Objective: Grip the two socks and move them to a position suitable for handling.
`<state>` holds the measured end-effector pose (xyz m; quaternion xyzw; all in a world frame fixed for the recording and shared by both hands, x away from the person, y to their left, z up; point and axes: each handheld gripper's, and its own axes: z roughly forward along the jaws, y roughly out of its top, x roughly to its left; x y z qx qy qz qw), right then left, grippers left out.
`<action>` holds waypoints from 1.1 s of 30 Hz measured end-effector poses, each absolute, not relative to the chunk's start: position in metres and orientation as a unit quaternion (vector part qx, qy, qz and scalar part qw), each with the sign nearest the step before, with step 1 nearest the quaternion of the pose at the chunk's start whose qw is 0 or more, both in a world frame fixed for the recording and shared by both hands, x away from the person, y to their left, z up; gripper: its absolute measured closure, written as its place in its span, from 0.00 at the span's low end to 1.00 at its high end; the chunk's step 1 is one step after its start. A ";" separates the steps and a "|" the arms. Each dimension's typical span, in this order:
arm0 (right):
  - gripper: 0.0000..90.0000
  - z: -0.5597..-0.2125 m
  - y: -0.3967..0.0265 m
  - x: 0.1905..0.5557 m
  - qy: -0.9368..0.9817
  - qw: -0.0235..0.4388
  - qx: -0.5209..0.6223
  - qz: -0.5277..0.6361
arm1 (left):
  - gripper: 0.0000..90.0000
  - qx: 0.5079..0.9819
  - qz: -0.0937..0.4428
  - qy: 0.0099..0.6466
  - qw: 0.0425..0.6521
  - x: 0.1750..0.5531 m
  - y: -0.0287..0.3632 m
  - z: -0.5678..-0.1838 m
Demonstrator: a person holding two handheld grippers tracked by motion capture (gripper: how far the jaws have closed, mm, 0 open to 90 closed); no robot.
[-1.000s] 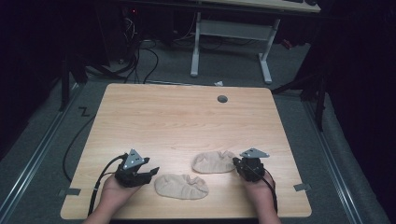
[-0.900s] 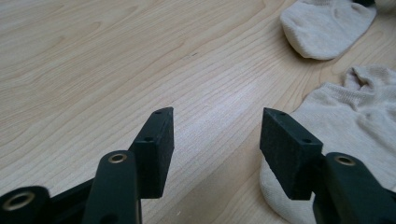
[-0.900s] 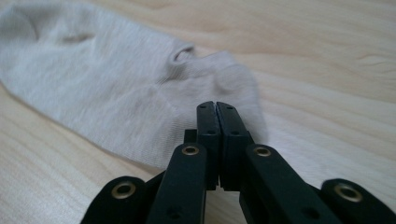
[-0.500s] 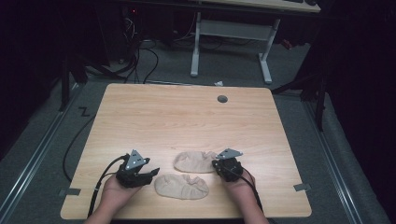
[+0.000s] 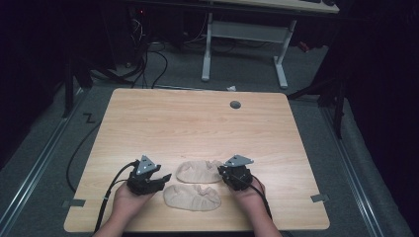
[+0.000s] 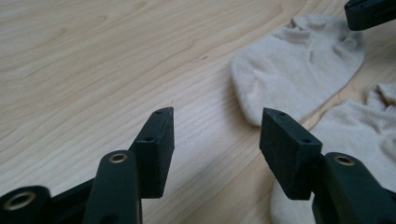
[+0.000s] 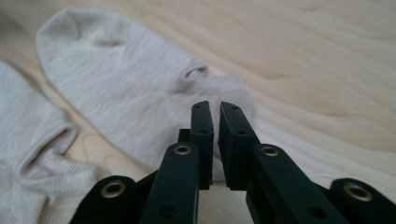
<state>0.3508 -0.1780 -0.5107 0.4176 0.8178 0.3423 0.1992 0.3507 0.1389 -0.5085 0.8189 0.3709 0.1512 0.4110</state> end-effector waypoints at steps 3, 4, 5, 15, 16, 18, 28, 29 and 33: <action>0.88 -0.505 -0.186 0.351 0.804 0.220 0.428 0.350 | 0.51 0.819 0.155 0.364 0.415 0.355 0.131 -0.508; 0.88 -0.505 -0.186 0.351 0.804 0.220 0.428 0.350 | 0.51 0.819 0.155 0.364 0.415 0.355 0.131 -0.508; 0.86 -0.505 -0.187 0.352 0.802 0.224 0.429 0.350 | 0.51 0.820 0.154 0.361 0.416 0.358 0.128 -0.507; 0.86 -0.509 -0.196 0.358 0.794 0.213 0.453 0.345 | 0.58 0.825 0.122 0.358 0.419 0.376 0.113 -0.516; 0.86 -0.509 -0.197 0.358 0.793 0.213 0.456 0.344 | 0.59 0.829 0.124 0.355 0.415 0.376 0.112 -0.516; 0.85 -0.510 -0.198 0.358 0.792 0.210 0.459 0.344 | 0.60 0.829 0.125 0.354 0.414 0.376 0.110 -0.517; 0.80 -0.519 -0.194 0.361 0.802 0.185 0.456 0.338 | 0.66 0.841 0.109 0.352 0.396 0.383 0.099 -0.529; 0.80 -0.519 -0.194 0.361 0.802 0.182 0.459 0.335 | 0.68 0.841 0.109 0.352 0.397 0.383 0.099 -0.529; 0.80 -0.522 -0.193 0.361 0.805 0.177 0.459 0.332 | 0.73 0.841 0.110 0.353 0.395 0.384 0.098 -0.530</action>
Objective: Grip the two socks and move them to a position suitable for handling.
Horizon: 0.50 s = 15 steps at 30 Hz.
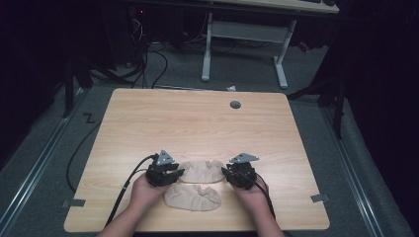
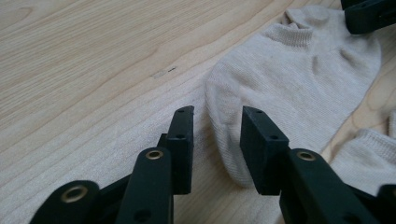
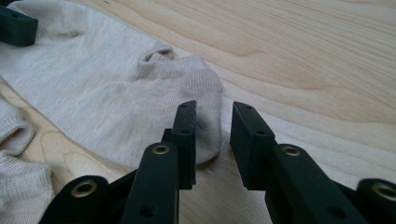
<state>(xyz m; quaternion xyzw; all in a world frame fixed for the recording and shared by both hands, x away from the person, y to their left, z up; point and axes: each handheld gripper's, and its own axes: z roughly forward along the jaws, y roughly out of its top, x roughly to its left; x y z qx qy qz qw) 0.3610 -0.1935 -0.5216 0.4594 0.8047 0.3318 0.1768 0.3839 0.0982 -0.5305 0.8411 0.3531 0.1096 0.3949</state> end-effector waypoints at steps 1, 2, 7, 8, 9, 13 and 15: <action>0.80 -0.522 -0.193 0.361 0.805 0.177 0.459 0.332 | 0.74 0.841 0.110 0.353 0.395 0.384 0.098 -0.530; 0.80 -0.523 -0.193 0.361 0.806 0.176 0.458 0.331 | 0.76 0.841 0.110 0.352 0.395 0.384 0.098 -0.531; 0.80 -0.524 -0.191 0.360 0.807 0.172 0.457 0.332 | 0.84 0.838 0.110 0.352 0.402 0.383 0.100 -0.532; 0.80 -0.524 -0.191 0.359 0.809 0.173 0.455 0.331 | 0.85 0.838 0.113 0.349 0.403 0.383 0.101 -0.533; 0.81 -0.524 -0.190 0.359 0.810 0.175 0.453 0.330 | 0.87 0.837 0.116 0.347 0.406 0.383 0.101 -0.534; 0.88 -0.525 -0.189 0.357 0.813 0.173 0.445 0.333 | 0.94 0.835 0.113 0.351 0.409 0.383 0.101 -0.534; 0.93 -0.525 -0.187 0.356 0.816 0.174 0.441 0.332 | 0.95 0.836 0.119 0.349 0.407 0.382 0.099 -0.534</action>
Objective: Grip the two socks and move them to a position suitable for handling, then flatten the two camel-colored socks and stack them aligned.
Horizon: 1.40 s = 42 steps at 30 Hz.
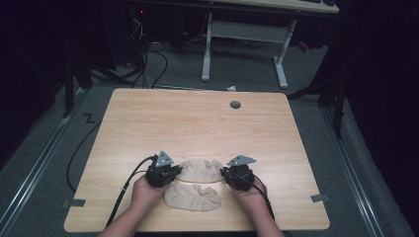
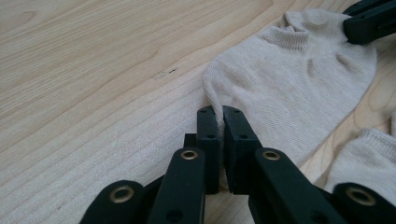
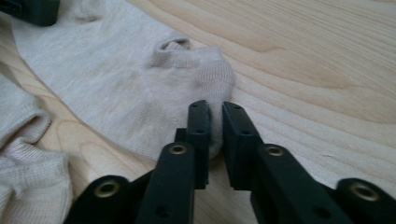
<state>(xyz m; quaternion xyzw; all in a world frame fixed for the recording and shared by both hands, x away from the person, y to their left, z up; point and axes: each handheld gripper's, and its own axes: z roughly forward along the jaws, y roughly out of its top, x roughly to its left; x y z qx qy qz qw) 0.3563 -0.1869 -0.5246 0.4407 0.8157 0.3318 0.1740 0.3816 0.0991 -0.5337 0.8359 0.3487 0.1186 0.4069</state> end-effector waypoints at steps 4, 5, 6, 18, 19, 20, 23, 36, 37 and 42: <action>0.96 -0.523 -0.183 0.354 0.823 0.187 0.427 0.324 | 0.96 0.833 0.125 0.345 0.414 0.381 0.097 -0.529; 0.96 -0.521 -0.183 0.353 0.823 0.188 0.426 0.325 | 0.96 0.831 0.126 0.344 0.418 0.380 0.097 -0.527; 0.96 -0.520 -0.183 0.352 0.820 0.188 0.428 0.329 | 0.96 0.830 0.127 0.343 0.421 0.379 0.097 -0.526; 0.96 -0.513 -0.177 0.346 0.817 0.204 0.412 0.348 | 0.96 0.830 0.138 0.337 0.421 0.374 0.101 -0.516; 0.96 -0.512 -0.177 0.346 0.817 0.204 0.410 0.350 | 0.96 0.829 0.138 0.338 0.423 0.373 0.102 -0.515; 0.96 -0.512 -0.177 0.345 0.818 0.204 0.408 0.351 | 0.96 0.828 0.141 0.337 0.425 0.372 0.103 -0.514; 0.96 -0.509 -0.177 0.343 0.817 0.208 0.404 0.356 | 0.96 0.826 0.143 0.338 0.427 0.370 0.105 -0.511; 0.96 -0.497 -0.176 0.335 0.810 0.220 0.393 0.377 | 0.96 0.821 0.141 0.336 0.440 0.361 0.118 -0.499; 0.96 -0.495 -0.176 0.334 0.810 0.223 0.389 0.378 | 0.96 0.820 0.142 0.336 0.442 0.359 0.119 -0.497; 0.96 -0.488 -0.174 0.328 0.809 0.230 0.379 0.386 | 0.96 0.818 0.144 0.331 0.448 0.347 0.122 -0.491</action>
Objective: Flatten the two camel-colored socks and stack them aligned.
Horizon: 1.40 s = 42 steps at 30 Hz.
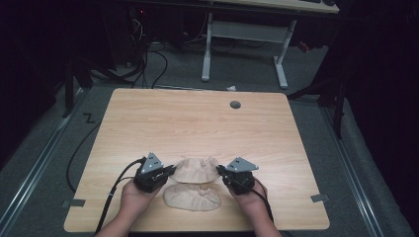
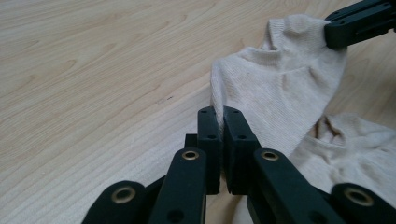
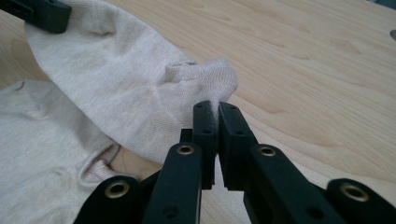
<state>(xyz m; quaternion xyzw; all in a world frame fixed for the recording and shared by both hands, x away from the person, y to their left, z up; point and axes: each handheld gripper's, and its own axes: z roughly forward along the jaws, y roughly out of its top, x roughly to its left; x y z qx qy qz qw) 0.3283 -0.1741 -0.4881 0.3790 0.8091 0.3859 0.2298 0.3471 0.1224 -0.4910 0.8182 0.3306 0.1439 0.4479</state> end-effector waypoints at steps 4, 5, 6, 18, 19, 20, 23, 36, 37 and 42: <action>0.96 -0.485 -0.173 0.324 0.811 0.236 0.371 0.386 | 0.96 0.817 0.142 0.331 0.450 0.344 0.124 -0.489; 0.96 -0.484 -0.174 0.323 0.811 0.236 0.369 0.387 | 0.96 0.817 0.141 0.332 0.450 0.343 0.124 -0.489; 0.96 -0.483 -0.174 0.322 0.811 0.237 0.369 0.387 | 0.96 0.817 0.143 0.331 0.450 0.343 0.124 -0.489; 0.96 -0.481 -0.175 0.296 0.813 0.232 0.359 0.395 | 0.96 0.822 0.137 0.325 0.447 0.322 0.126 -0.483; 0.96 -0.481 -0.175 0.294 0.814 0.231 0.358 0.394 | 0.96 0.822 0.135 0.327 0.447 0.320 0.127 -0.483; 0.96 -0.481 -0.174 0.291 0.815 0.230 0.357 0.393 | 0.96 0.820 0.133 0.328 0.449 0.318 0.127 -0.483; 0.96 -0.483 -0.174 0.284 0.817 0.223 0.354 0.396 | 0.96 0.827 0.134 0.322 0.441 0.308 0.130 -0.482; 0.96 -0.498 -0.175 0.269 0.836 0.181 0.349 0.383 | 0.96 0.848 0.114 0.318 0.408 0.299 0.133 -0.498; 0.96 -0.499 -0.175 0.268 0.836 0.179 0.350 0.382 | 0.96 0.851 0.113 0.315 0.404 0.299 0.132 -0.499; 0.96 -0.498 -0.174 0.266 0.840 0.181 0.343 0.380 | 0.96 0.855 0.113 0.310 0.399 0.299 0.131 -0.501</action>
